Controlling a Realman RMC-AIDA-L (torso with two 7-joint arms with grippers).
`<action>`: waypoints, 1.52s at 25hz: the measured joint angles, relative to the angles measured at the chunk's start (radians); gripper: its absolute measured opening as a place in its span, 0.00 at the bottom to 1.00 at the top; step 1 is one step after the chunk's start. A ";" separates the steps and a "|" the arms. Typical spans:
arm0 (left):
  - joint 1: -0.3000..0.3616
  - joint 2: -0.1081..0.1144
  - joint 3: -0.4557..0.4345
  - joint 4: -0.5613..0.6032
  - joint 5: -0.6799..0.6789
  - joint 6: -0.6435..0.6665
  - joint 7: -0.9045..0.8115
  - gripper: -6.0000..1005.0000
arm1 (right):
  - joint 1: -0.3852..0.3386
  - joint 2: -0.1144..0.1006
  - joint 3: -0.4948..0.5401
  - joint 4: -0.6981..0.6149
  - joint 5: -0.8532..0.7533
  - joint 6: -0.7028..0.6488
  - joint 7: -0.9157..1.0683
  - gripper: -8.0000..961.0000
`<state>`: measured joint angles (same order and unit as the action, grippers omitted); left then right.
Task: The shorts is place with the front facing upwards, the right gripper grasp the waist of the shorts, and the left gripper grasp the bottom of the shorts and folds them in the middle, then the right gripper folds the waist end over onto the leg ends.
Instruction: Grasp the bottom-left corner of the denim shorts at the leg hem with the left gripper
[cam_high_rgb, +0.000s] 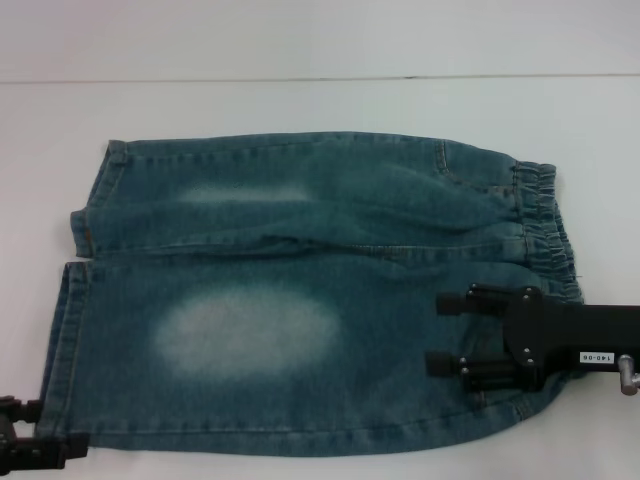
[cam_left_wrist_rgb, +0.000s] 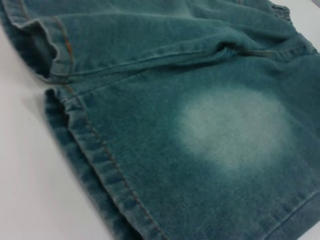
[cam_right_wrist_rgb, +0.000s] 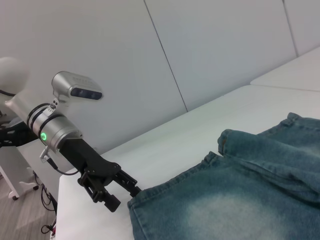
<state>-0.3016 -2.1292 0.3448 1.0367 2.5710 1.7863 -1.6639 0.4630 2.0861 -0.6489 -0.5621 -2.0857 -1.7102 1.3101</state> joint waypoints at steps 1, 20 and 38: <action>-0.001 0.000 0.008 0.000 0.000 0.000 -0.003 0.89 | 0.000 0.000 0.000 0.000 -0.001 0.000 0.000 0.95; -0.015 0.000 0.014 0.002 -0.012 0.024 -0.008 0.86 | -0.001 0.000 0.000 0.001 -0.002 0.001 0.000 0.95; -0.038 -0.013 0.026 0.026 -0.005 -0.009 -0.002 0.34 | -0.002 0.000 0.000 -0.005 0.000 0.003 0.009 0.95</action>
<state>-0.3396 -2.1421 0.3709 1.0631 2.5658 1.7774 -1.6658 0.4613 2.0862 -0.6488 -0.5667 -2.0861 -1.7068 1.3188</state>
